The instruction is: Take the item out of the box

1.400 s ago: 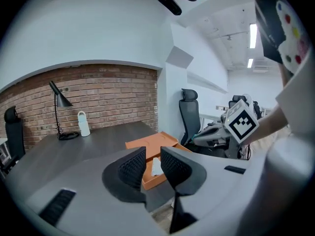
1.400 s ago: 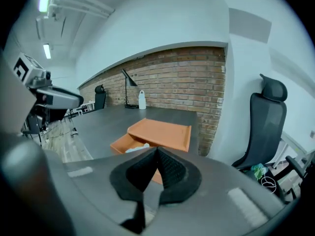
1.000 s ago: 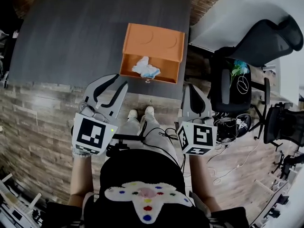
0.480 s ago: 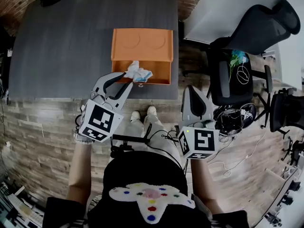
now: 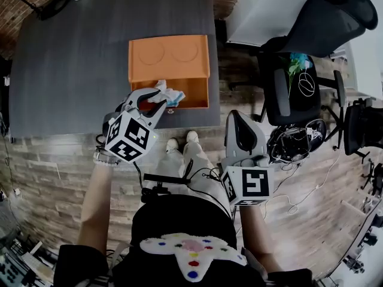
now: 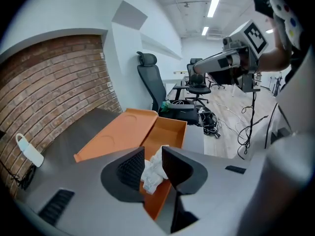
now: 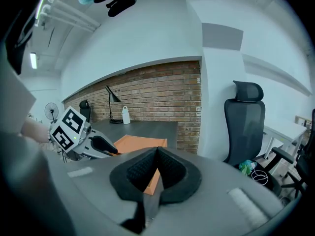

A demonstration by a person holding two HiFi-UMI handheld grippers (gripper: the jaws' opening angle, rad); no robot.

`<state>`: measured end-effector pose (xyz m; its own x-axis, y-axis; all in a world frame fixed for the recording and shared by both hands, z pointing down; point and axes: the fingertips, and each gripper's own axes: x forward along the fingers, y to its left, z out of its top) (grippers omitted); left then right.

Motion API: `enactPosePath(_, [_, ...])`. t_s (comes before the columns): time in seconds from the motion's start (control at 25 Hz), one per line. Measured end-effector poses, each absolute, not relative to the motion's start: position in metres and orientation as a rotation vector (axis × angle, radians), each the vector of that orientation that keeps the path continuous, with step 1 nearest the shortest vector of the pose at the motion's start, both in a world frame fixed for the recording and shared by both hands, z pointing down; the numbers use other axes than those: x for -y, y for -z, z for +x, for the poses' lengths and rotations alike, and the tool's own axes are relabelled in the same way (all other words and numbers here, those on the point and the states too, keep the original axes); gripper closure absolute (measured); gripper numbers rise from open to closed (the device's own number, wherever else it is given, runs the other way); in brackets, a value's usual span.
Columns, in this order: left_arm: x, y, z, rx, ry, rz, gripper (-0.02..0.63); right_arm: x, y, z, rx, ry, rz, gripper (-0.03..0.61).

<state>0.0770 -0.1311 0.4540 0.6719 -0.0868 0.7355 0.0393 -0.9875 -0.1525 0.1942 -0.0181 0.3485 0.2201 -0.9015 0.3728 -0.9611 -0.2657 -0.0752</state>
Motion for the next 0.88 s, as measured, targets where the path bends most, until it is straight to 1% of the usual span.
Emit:
enactPosePath(0.24, [0.138,-0.485,0.090,0.105,1.322,-2.596,0.517,0.016,-0.357,0.199,1.769,-0.556,2.323,0.569])
enactPosePath(0.52, [0.138,-0.514,0.089,0.296,1.472,-2.440,0.514,0.010,-0.366,0.202,1.732,-0.593,2.345,0.569])
enactPosePath(0.76, [0.142,-0.534,0.087,0.340,1.593,-2.375,0.516,0.004,-0.383,0.204,1.725,-0.674,2.333,0.569])
enactPosePath(0.88, [0.140,-0.536,0.089,0.352,1.594,-2.399,0.532,0.005,-0.384,0.206,1.728,-0.681,2.359,0.569])
